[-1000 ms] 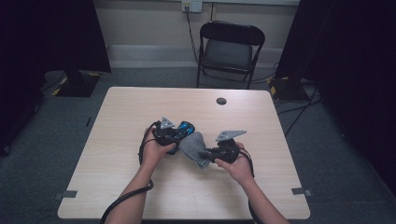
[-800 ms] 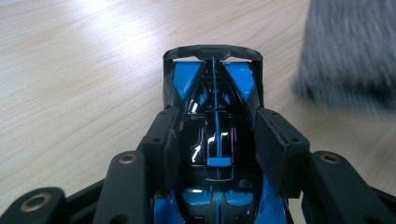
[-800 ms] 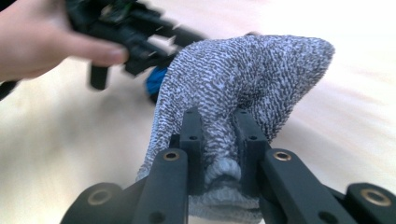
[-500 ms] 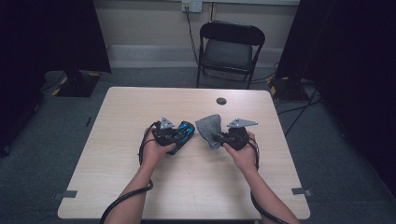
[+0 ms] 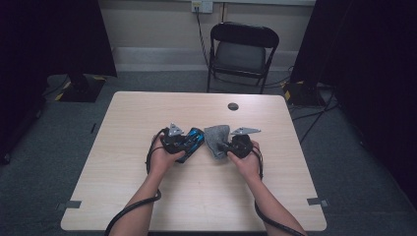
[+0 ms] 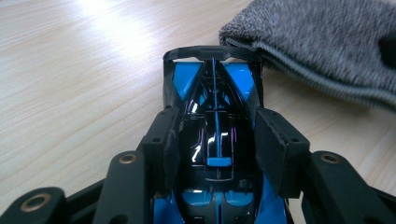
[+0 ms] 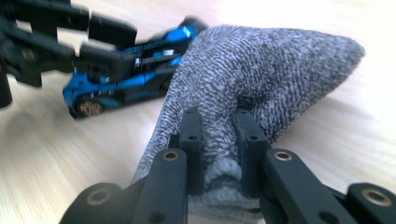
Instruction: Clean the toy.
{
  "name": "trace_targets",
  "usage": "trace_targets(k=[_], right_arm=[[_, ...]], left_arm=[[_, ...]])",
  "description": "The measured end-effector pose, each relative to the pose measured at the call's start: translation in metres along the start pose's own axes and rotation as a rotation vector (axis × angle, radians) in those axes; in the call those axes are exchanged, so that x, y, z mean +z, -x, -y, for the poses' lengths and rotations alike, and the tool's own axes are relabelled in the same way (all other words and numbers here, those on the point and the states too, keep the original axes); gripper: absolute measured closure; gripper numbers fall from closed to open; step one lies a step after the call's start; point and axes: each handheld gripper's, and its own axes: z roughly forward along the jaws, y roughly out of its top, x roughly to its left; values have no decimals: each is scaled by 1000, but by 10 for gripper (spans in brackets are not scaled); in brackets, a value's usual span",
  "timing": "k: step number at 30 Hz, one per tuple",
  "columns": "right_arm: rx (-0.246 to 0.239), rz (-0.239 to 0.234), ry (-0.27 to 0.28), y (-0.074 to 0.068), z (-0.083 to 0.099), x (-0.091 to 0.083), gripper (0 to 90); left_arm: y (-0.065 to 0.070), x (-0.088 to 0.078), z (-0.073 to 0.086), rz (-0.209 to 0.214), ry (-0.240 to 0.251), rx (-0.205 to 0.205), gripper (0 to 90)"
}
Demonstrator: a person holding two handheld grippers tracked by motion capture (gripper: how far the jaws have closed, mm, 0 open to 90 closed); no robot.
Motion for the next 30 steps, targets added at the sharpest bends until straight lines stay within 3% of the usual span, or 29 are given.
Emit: trace_targets(k=[3,8,21,30], right_arm=[[-41,-5,-44,-5,4,5,768],[-69,-20,-86,-13,8,9,768],[-97,-102,-88,-29,13,10,768],[-110,-133,-96,-38,15,11,768]], left_arm=[[0,0,0,0,0,1,513],[0,0,-1,-2,-7,1,513],[0,0,-1,2,-9,-1,513],[1,0,-1,-1,-6,-4,512]])
